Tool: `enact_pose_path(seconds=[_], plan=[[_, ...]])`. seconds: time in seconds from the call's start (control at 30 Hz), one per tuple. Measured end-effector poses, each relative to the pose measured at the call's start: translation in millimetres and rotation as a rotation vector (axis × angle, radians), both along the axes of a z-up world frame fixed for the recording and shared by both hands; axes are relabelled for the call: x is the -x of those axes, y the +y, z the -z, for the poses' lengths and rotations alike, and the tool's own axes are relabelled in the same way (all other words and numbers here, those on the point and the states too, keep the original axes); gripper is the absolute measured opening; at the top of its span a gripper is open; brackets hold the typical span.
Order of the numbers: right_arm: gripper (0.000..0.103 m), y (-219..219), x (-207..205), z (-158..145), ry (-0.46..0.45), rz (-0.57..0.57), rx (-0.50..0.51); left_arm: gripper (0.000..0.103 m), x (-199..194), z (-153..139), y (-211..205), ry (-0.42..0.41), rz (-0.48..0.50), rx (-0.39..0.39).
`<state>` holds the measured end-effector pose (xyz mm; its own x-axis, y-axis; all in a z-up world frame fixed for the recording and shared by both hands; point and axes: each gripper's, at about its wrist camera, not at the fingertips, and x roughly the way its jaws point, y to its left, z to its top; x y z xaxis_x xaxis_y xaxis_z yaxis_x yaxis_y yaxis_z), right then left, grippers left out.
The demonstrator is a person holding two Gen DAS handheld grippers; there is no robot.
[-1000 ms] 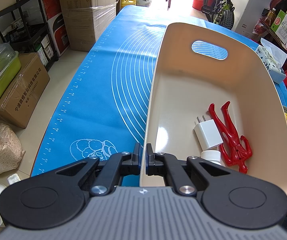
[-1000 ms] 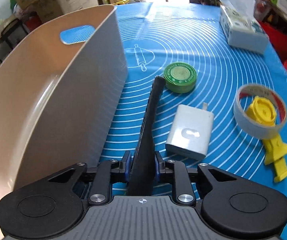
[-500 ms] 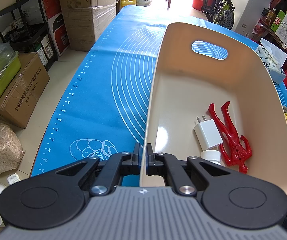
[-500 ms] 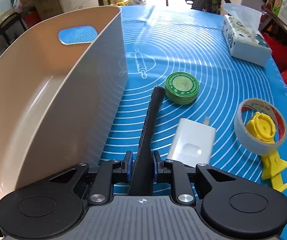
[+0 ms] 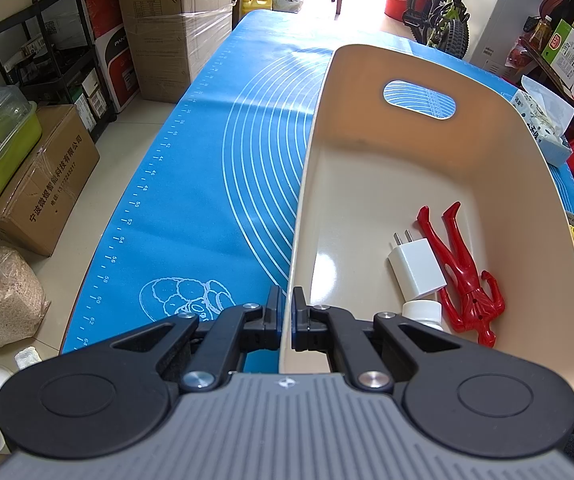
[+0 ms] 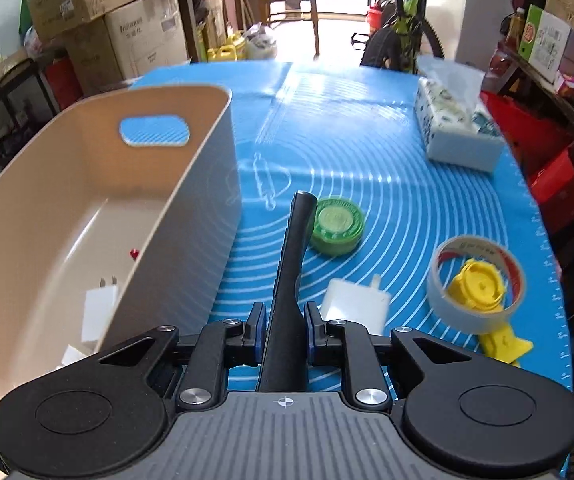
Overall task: Organize rigid objects
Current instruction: 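Carry the black remote into the basket and open the right gripper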
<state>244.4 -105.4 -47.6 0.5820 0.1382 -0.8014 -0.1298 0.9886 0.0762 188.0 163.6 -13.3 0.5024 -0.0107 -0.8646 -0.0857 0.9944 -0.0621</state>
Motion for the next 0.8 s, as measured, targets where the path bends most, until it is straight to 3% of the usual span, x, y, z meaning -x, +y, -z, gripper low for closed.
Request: enact_pose_path(seconds=[0.3, 0.53, 0.8], plan=[[0.029, -4.9, 4.9, -49.2, -0.099, 0.002, -0.029, 0.006, 0.0, 0.0, 0.0, 0.000, 0.000, -0.001], [0.029, 15.6, 9.6, -91.3, -0.193, -0.053, -0.057, 0.006, 0.0, 0.0, 0.0, 0.000, 0.001, 0.000], [0.029, 59.4, 8.7, -100.5, -0.206, -0.160, -0.095, 0.006, -0.1, -0.1, -0.1, 0.000, 0.000, 0.000]])
